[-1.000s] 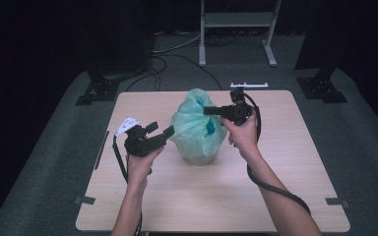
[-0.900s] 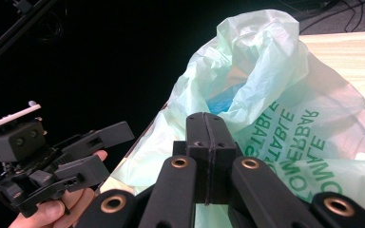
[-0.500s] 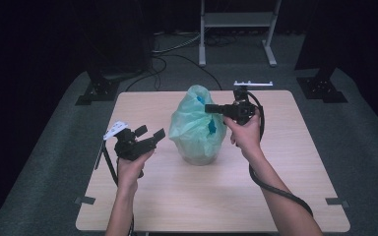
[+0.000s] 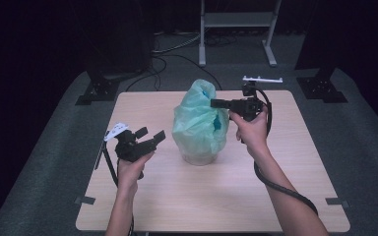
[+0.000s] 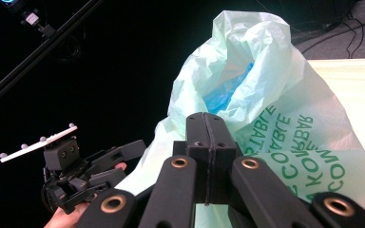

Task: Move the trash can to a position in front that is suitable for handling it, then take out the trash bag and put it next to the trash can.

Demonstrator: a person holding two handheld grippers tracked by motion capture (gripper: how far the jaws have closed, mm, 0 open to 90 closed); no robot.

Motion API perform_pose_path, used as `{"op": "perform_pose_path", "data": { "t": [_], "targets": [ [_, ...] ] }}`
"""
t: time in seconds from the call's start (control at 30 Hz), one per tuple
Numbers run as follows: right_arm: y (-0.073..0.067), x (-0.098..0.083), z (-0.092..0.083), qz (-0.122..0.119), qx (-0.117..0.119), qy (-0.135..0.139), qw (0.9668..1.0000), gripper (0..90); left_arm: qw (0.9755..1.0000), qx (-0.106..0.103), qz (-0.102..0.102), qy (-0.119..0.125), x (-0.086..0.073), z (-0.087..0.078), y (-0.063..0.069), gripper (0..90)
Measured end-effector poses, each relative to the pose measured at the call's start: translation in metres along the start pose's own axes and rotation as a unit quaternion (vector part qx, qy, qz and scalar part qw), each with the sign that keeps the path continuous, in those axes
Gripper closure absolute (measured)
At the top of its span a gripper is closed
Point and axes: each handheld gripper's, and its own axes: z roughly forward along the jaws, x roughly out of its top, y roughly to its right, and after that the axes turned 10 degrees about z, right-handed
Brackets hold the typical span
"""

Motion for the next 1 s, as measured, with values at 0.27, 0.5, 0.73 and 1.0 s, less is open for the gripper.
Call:
{"op": "perform_pose_path", "data": {
  "t": [0.27,0.5,0.73,1.0],
  "targets": [
    [-0.013,0.01,-0.008,-0.011,0.005,0.01,0.9999,90.0,0.9999,0.003,-0.005,0.009,0.001,-0.004,-0.003,9.9],
    [-0.03,0.023,-0.022,-0.023,0.01,0.019,0.9995,90.0,0.9999,0.002,-0.008,0.01,0.001,-0.004,-0.003,9.8],
    [-0.042,0.032,-0.038,-0.028,0.013,0.026,0.9992,90.0,0.9999,0.004,-0.002,0.016,0.003,-0.006,-0.001,9.9],
    [-0.046,0.039,-0.052,-0.031,0.009,0.037,0.9988,90.0,0.9999,0.002,-0.005,0.011,0.002,-0.005,-0.001,9.9]
  ]
}}
